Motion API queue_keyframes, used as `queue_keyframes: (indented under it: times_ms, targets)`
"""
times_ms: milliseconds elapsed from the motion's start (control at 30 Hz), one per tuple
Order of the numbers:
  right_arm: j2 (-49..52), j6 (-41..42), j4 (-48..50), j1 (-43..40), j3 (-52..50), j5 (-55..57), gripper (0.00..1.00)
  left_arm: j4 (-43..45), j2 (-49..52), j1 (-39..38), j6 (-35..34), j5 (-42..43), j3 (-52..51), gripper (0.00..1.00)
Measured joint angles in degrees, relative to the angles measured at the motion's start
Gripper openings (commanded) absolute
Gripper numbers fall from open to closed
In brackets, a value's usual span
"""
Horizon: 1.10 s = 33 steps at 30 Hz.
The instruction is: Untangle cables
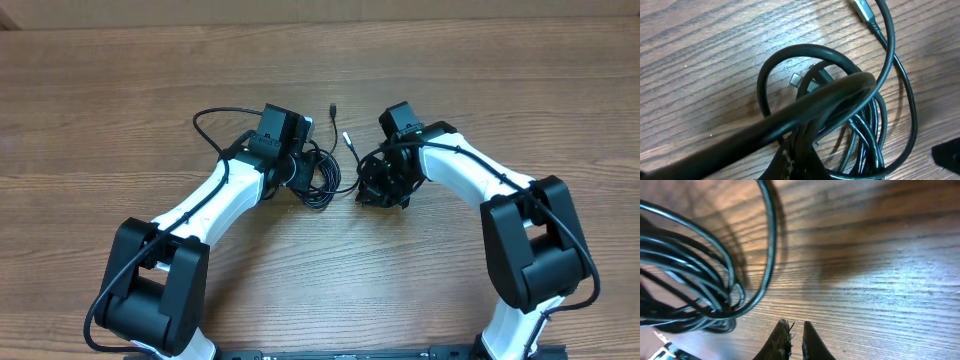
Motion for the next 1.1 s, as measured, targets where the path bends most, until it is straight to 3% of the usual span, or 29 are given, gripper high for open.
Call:
queue_keyframes:
  times_ms: [33,67,100,133,333,600,900,1100]
  targets:
    - [-0.3,-0.1,0.6,-0.2,0.0,-0.2,0.17,0.0,0.0,0.0,0.2,0.1,0.0,0.04]
    - [-0.5,-0.1,1.3,-0.3,0.0,-0.2,0.29,0.0,0.0,0.0,0.3,0.2,0.0,0.04]
    - [-0.8,0.0,2.0,-0.5,0.0,-0.2,0.36,0.1,0.0,0.0,0.5,0.3,0.0,0.04]
    - [-0.9,-0.3,2.6,-0.5,0.1,-0.3,0.37,0.2,0.0,0.0,0.6,0.4,0.0,0.04]
    - [-1.1,0.8,2.4,-0.5,0.3,0.4,0.38,0.2,0.0,0.0,1.4,0.6,0.0,0.04]
    - [-1.1,12.3,2.8,-0.4,0.3,4.2,0.39,0.2,0.0,0.0,1.7,1.9,0.0,0.04]
    - [-1.1,19.5,3.8,1.8,0.3,8.8,0.39,0.3,0.0,0.0,1.8,4.3,0.0,0.04]
    - [-0.6,22.1,3.9,2.0,0.3,9.9,0.31,0.7,0.0,0.0,1.8,5.5,0.0,0.04]
